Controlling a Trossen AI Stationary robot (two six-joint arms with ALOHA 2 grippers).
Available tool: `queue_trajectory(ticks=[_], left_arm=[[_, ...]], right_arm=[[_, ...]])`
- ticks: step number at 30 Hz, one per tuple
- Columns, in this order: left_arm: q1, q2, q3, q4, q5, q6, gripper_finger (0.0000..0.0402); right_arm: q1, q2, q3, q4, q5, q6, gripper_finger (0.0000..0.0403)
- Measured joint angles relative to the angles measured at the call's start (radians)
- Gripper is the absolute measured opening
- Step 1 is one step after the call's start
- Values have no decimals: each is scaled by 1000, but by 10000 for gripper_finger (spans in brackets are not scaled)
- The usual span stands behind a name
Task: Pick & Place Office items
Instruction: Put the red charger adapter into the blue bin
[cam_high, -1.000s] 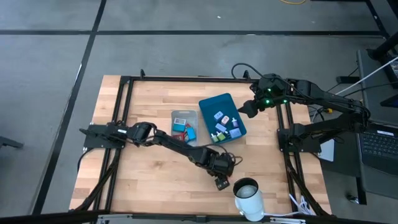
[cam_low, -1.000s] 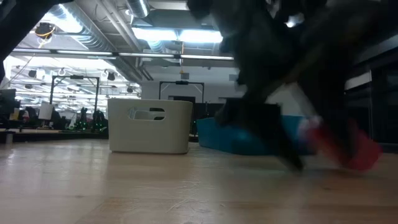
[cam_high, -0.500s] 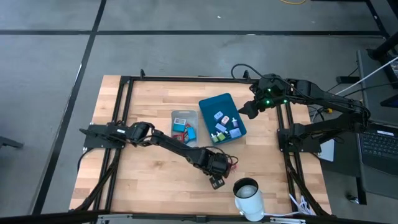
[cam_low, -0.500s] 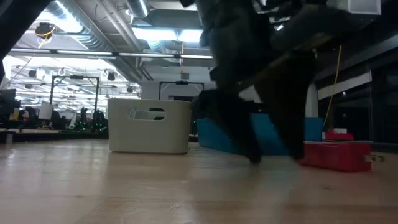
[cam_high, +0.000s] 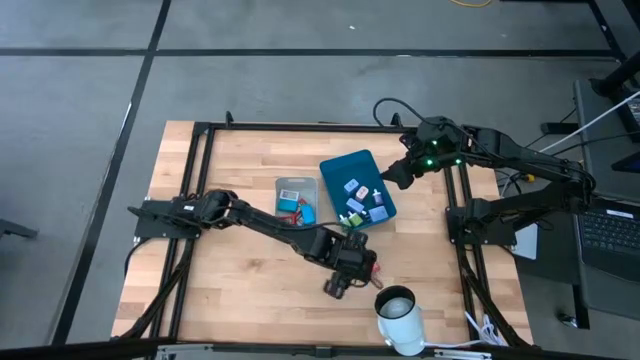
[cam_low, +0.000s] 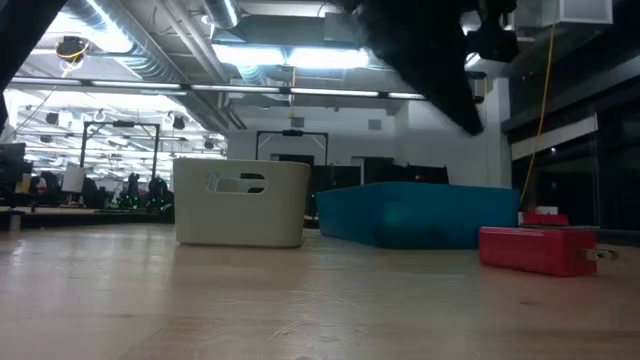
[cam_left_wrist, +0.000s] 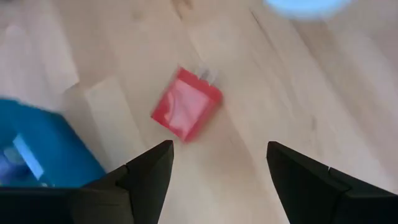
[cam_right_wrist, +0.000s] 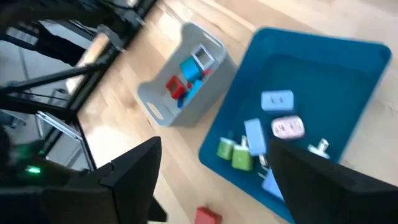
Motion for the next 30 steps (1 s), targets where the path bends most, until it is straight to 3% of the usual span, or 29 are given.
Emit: queue_trajectory(ticks=[3,19,30], left_arm=[[17,2,-2,-38,33,135,257],[111,48,0,-12,142,533,257],[114,101,0,117,166,596,258]], right_arm=[[0,0,0,46,0,-6,295],[1,0,0,94,4,125,295],[1,0,0,102,-4,143,295]])
